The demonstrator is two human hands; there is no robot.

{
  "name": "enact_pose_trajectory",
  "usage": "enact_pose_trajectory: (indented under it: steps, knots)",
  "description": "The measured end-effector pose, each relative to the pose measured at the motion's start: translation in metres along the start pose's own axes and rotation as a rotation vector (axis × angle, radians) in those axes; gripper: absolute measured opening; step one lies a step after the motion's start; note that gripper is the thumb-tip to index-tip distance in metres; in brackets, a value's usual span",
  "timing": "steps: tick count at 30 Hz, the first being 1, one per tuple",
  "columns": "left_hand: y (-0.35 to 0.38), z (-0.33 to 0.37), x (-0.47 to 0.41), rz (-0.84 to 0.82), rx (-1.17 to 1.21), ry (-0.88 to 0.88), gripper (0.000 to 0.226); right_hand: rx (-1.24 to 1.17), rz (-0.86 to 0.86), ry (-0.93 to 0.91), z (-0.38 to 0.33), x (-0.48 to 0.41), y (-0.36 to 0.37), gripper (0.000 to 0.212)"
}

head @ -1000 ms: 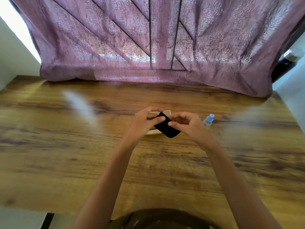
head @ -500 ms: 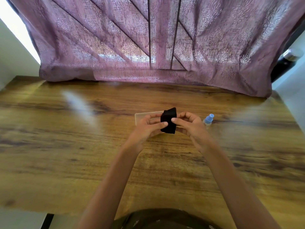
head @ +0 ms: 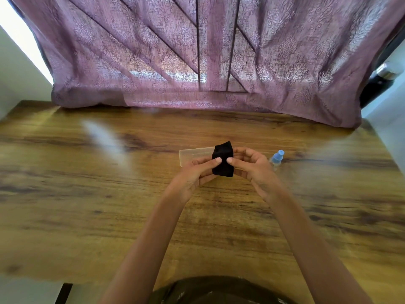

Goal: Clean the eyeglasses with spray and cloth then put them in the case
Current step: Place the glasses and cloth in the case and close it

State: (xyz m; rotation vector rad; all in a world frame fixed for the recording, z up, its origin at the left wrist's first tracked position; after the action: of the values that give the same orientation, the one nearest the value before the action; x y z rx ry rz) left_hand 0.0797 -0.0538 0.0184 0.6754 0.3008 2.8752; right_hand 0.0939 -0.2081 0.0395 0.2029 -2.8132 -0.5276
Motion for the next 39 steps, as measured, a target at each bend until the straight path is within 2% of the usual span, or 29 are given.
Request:
enact_pose_trajectory:
  steps: [5, 9, 11, 15, 19, 23, 29, 32, 39]
  knots:
    - [0.002, 0.003, -0.001, -0.007, -0.005, 0.026, 0.033, -0.001, 0.000, -0.004, -0.001, 0.000, 0.001, 0.031]
    - [0.005, 0.007, 0.001, -0.032, 0.046, 0.029, 0.024, 0.024, -0.014, -0.052, -0.005, 0.001, 0.004, 0.018]
    - [0.006, 0.008, 0.002, -0.045, 0.073, 0.028, 0.020, 0.063, -0.037, -0.081, -0.008, 0.003, 0.007, 0.023]
    - [0.006, 0.009, 0.005, -0.043, 0.072, 0.037, 0.027, 0.140, -0.043, -0.111, -0.011, 0.004, 0.008, 0.031]
    - [0.003, 0.010, 0.004, 0.003, 0.029, 0.053, 0.033, 0.203, -0.050, -0.111, -0.010, 0.003, 0.007, 0.027]
    - [0.000, 0.011, 0.004, 0.026, -0.010, 0.055, 0.019, 0.255, -0.054, -0.094, -0.007, 0.002, 0.006, 0.025]
    - [-0.001, 0.018, 0.004, 0.061, -0.162, 0.171, 0.023, 0.086, 0.005, -0.026, -0.002, 0.000, 0.002, 0.013]
    - [-0.002, 0.021, 0.005, 0.093, -0.181, 0.192, 0.030, 0.100, -0.009, 0.043, 0.004, 0.001, 0.001, 0.035]
    - [-0.003, 0.018, 0.006, 0.101, -0.193, 0.183, 0.031, 0.108, 0.088, 0.058, 0.006, 0.001, -0.006, 0.025]
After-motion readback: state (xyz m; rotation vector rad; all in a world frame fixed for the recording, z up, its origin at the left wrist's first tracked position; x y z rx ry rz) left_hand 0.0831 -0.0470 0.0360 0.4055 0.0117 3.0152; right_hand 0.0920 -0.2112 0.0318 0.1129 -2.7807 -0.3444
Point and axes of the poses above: each hand's wrist, its own x-axis away from the middle knuckle, its own y-axis out of the palm, z = x × y, the point moved 7 cm from there along -x, towards the middle knuckle, and after that the axes turned 9 degrees about -x, right-handed, at the moved point
